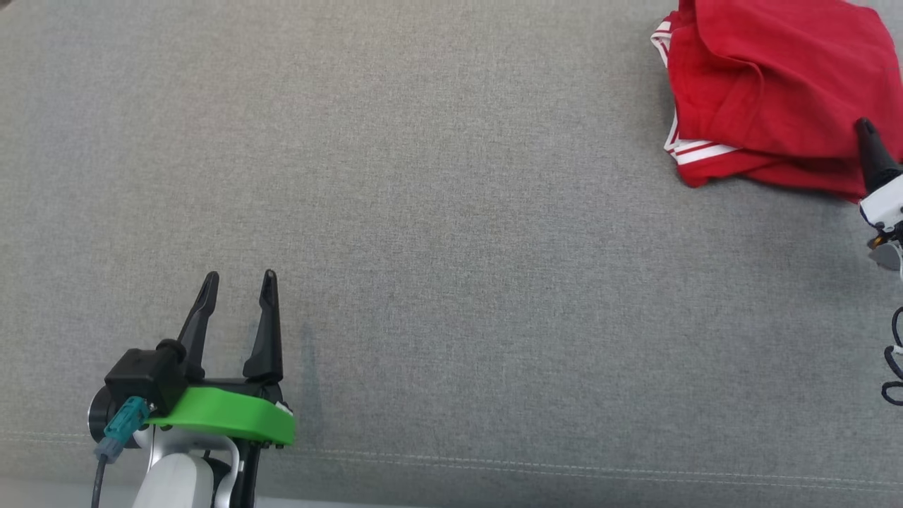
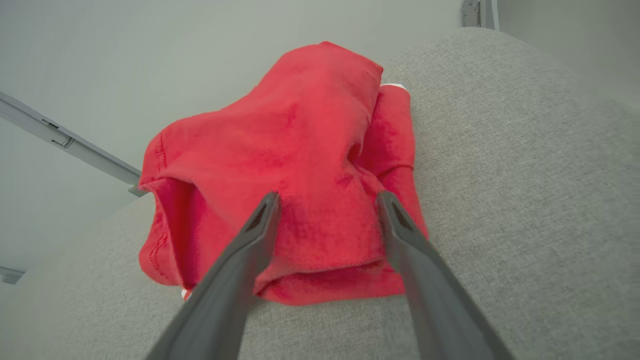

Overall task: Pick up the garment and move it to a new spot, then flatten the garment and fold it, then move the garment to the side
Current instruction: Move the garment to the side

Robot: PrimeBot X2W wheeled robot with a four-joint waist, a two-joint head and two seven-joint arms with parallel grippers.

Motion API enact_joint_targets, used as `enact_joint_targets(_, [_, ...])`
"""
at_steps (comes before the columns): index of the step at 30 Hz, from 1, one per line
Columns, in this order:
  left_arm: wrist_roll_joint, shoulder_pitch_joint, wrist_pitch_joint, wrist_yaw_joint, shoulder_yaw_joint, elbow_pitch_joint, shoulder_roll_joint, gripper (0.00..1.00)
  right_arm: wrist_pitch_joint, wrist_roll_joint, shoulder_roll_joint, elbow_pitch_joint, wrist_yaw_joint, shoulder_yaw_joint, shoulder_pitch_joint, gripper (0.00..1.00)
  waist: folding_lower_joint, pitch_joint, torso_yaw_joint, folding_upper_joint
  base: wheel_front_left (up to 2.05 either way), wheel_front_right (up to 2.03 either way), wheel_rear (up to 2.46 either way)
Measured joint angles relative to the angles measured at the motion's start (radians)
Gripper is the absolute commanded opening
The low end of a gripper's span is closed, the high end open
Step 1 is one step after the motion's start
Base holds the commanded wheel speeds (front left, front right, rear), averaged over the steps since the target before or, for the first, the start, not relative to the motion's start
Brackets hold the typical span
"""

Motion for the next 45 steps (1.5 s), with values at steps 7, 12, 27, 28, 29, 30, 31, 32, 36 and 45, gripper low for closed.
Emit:
enact_joint_targets(7, [0.002,0.001,0.000,0.000,0.026,0.003,0.000,1.00,-0.126,-0.097,-0.001,-0.018,0.004,0.052,0.012,1.00,0.0000,-0.054,-0.011,0.0000,0.00,0.00,0.00])
enact_joint_targets(12, [0.009,0.004,0.000,0.000,0.059,-0.002,0.000,1.00,-0.216,-0.154,0.010,-0.085,0.009,0.088,0.013,1.00,0.0000,-0.094,-0.030,0.0000,0.00,0.00,0.00])
enact_joint_targets(27, [0.011,0.024,0.000,0.000,0.114,-0.041,0.001,1.00,-0.223,-0.298,0.060,-0.369,0.005,0.066,0.152,1.00,0.0000,-0.193,-0.129,0.0000,0.00,0.00,0.00])
enact_joint_targets(28, [0.011,0.026,0.000,0.000,0.115,-0.043,0.001,1.00,-0.223,-0.307,0.062,-0.394,-0.003,0.055,0.161,1.00,0.0000,-0.197,-0.136,0.0000,0.00,0.00,0.00])
enact_joint_targets(29, [0.010,0.031,0.000,0.000,0.117,-0.045,0.001,1.00,-0.223,-0.317,0.066,-0.417,-0.011,0.046,0.174,1.00,0.0000,-0.200,-0.142,0.0000,0.00,0.00,0.00])
enact_joint_targets(30, [0.007,0.036,0.000,0.000,0.117,-0.045,0.000,1.00,-0.223,-0.333,0.071,-0.442,-0.016,0.036,0.193,1.00,0.0000,-0.204,-0.148,0.0000,0.00,0.00,0.00])
enact_joint_targets(31, [0.005,0.040,0.000,0.000,0.119,-0.044,0.000,1.00,-0.223,-0.347,0.077,-0.462,-0.021,0.029,0.213,1.00,0.0000,-0.207,-0.153,0.0000,0.00,0.00,0.00])
enact_joint_targets(32, [0.003,0.043,0.000,0.000,0.119,-0.043,0.000,1.00,-0.223,-0.357,0.082,-0.480,-0.028,0.022,0.236,1.00,0.0000,-0.210,-0.158,0.0000,0.00,0.00,0.00])
enact_joint_targets(36, [-0.006,0.058,0.000,-0.001,0.119,-0.036,0.000,1.00,-0.223,-0.403,0.096,-0.537,-0.055,0.002,0.326,1.00,0.0000,-0.220,-0.171,0.0000,0.00,0.00,0.00])
enact_joint_targets(45, [0.005,0.067,0.000,-0.001,0.117,-0.039,0.000,1.00,-0.223,-0.486,0.124,-0.628,-0.107,-0.027,0.458,1.00,0.0000,-0.220,-0.177,0.0000,0.00,0.00,0.00])
